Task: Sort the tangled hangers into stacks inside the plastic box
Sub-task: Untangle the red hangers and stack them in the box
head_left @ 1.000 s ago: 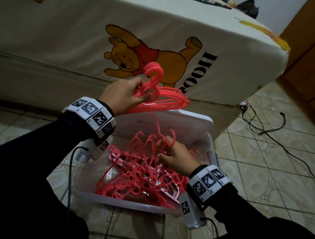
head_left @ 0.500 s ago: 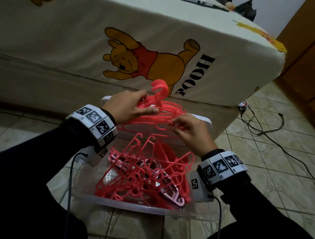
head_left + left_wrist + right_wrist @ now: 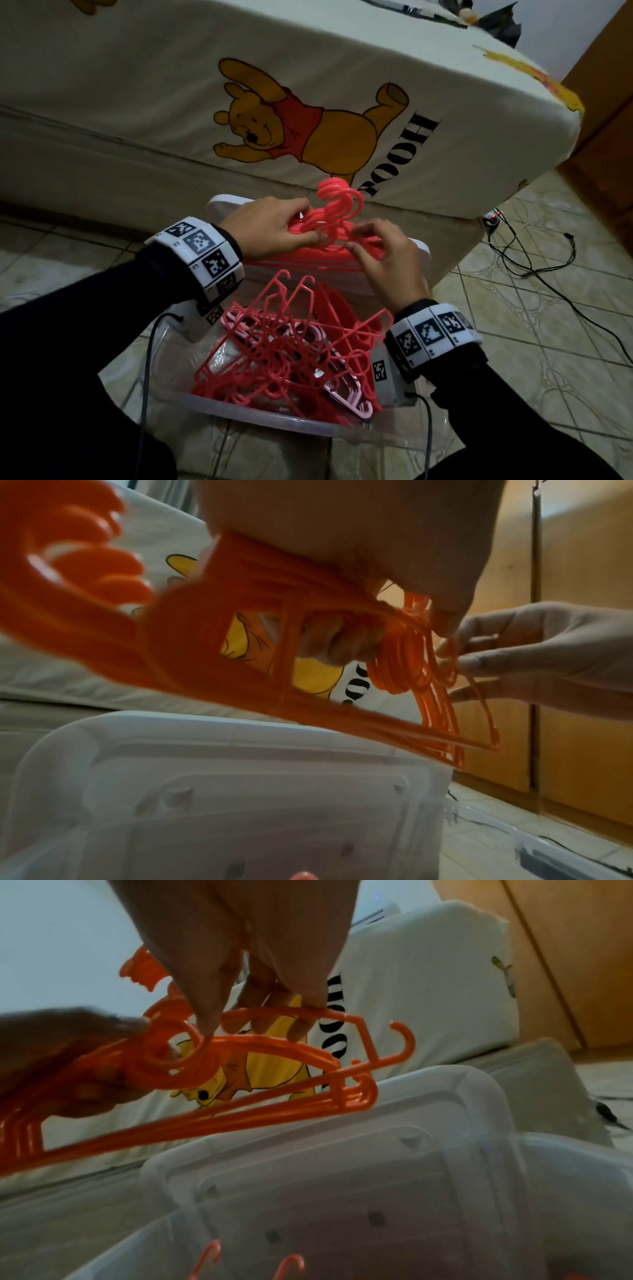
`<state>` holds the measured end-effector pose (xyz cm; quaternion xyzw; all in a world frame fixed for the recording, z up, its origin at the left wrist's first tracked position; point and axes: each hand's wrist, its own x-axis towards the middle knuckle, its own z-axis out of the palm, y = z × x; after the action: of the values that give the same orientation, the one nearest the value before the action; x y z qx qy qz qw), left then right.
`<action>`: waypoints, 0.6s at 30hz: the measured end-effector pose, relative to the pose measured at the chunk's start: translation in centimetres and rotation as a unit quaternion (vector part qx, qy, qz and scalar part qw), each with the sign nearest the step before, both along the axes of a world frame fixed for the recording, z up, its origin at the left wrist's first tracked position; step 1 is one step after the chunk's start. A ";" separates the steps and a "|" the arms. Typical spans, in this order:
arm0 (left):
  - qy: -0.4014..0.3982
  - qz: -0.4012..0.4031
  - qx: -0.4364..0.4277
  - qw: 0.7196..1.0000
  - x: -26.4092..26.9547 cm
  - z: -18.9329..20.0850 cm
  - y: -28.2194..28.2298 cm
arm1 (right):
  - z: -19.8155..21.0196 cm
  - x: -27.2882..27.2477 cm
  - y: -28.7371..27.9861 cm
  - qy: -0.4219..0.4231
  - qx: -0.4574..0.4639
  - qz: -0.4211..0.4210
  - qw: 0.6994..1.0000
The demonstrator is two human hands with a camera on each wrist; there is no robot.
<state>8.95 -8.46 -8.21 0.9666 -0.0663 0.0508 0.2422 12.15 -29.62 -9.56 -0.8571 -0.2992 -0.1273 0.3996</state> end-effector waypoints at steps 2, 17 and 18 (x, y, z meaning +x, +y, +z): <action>-0.002 0.002 0.014 1.000 0.1 -0.3 -0.3 | -0.2 -0.3 0.3 -0.058 -0.035 -0.019 0.998; -0.008 -0.008 0.097 0.995 -0.2 -1.2 -1.8 | -1.3 0.5 -0.2 -0.003 -0.255 0.010 0.967; -0.026 0.004 0.147 0.989 -0.3 -1.4 -2.2 | -1.6 0.3 0.1 -0.025 -0.253 0.020 0.967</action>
<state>8.66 -10.63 -9.63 0.9903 -0.0760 0.0669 0.0950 12.40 -29.54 -11.13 -0.9206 -0.3490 -0.0609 0.1642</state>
